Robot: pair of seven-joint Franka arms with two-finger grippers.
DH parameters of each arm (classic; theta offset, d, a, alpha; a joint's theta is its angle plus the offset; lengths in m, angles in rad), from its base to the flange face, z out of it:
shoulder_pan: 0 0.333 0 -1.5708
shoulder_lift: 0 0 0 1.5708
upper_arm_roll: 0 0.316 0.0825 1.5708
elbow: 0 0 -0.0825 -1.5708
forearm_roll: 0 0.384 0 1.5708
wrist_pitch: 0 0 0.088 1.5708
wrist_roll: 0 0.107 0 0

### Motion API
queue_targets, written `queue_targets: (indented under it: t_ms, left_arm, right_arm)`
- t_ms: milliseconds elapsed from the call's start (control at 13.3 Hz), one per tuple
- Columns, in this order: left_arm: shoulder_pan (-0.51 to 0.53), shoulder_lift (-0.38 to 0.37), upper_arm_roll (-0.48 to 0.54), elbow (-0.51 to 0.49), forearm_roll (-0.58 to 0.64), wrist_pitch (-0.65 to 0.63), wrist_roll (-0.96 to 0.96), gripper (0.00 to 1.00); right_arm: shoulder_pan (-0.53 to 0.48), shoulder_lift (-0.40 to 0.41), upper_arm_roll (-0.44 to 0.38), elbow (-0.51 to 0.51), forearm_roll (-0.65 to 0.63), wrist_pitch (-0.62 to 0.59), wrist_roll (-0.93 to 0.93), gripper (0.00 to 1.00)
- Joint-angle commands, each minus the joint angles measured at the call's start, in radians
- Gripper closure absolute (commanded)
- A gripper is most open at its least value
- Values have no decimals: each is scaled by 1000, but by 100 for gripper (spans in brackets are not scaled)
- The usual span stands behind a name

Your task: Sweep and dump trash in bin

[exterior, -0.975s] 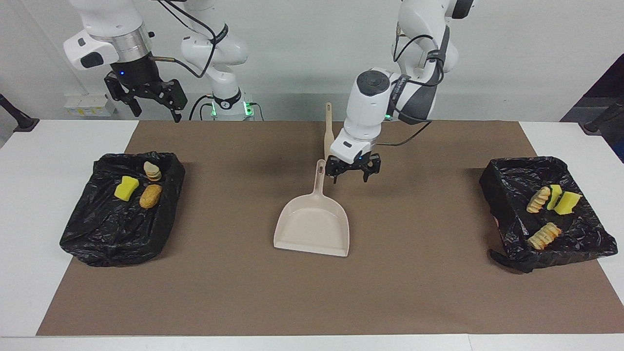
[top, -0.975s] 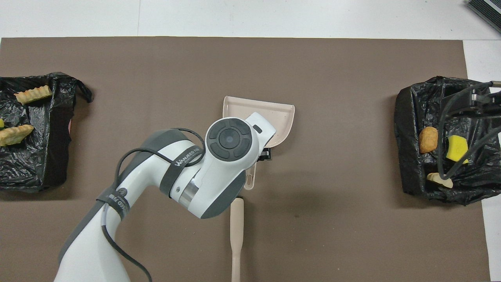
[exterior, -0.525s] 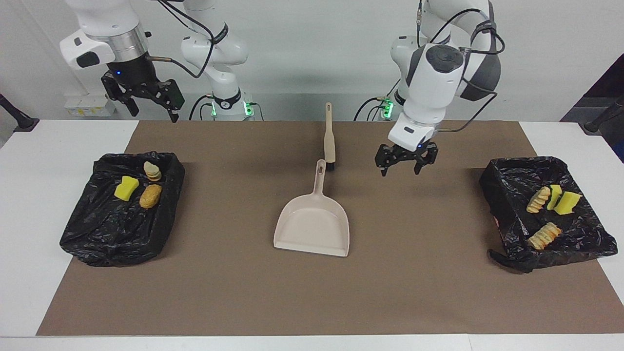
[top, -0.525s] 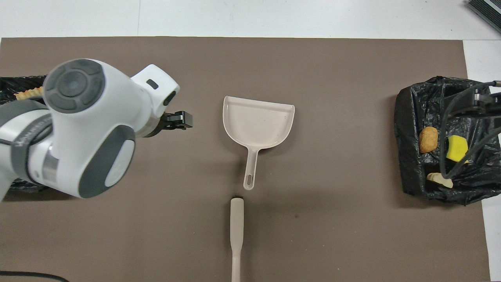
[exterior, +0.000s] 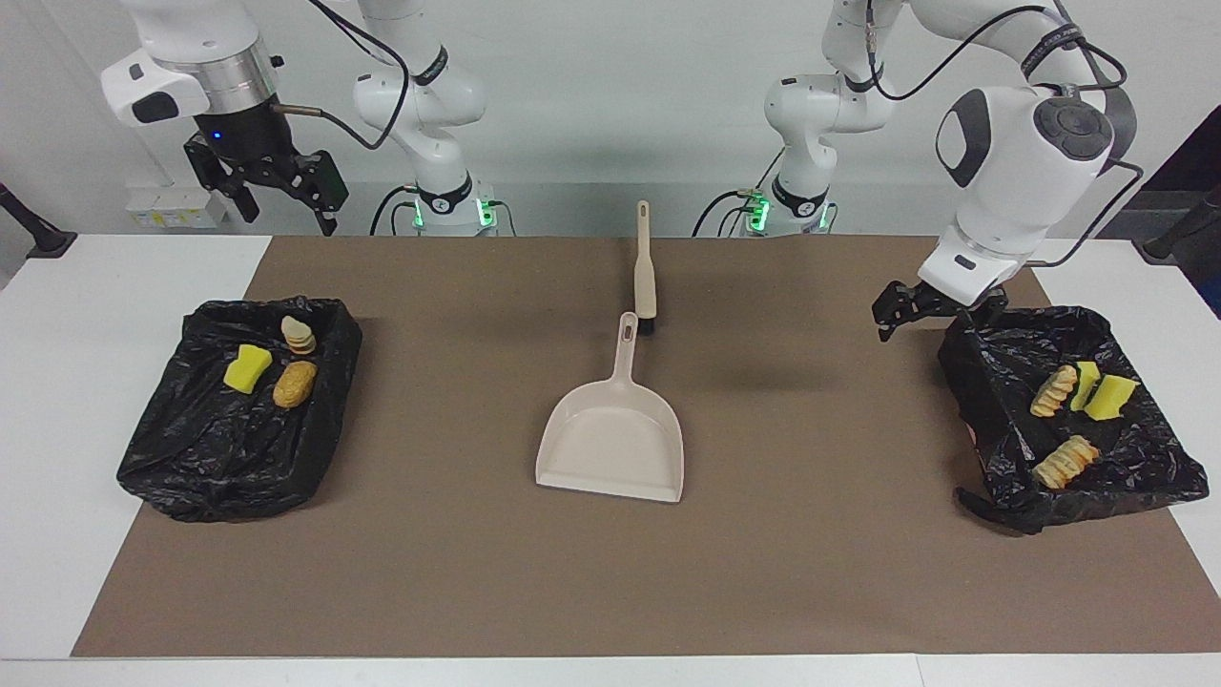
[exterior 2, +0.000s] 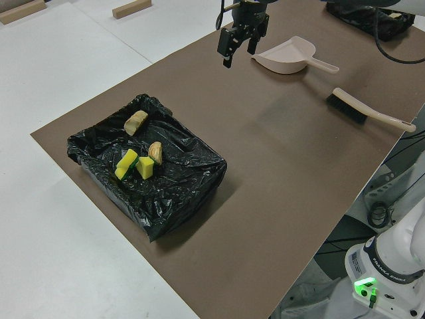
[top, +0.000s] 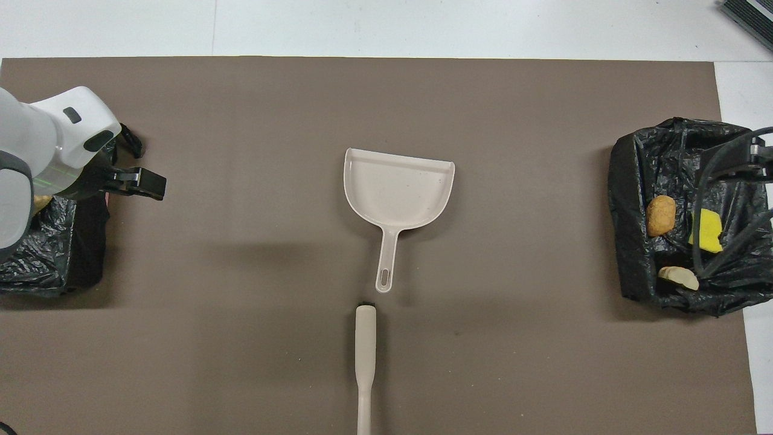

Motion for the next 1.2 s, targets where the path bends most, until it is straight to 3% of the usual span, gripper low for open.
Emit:
queue_targets:
  t_ms: [0,300,675,1125]
  left_arm:
    - [23,-61,-5,7,10,-57,47,0]
    - [23,-107,30,96,12,-181,103,0]
    - [13,-109,21,225,-2,-325,90,0]
    - [8,-134,16,259,-29,-373,69,0]
  right_arm:
    - [3,-51,-11,-66,9,5,-21,0]
    - [-6,-62,-12,-83,27,-10,-18,0]
    - [-1,-68,-15,-89,27,-34,-17,0]
    - [-9,-108,-15,-151,27,-27,-24,0]
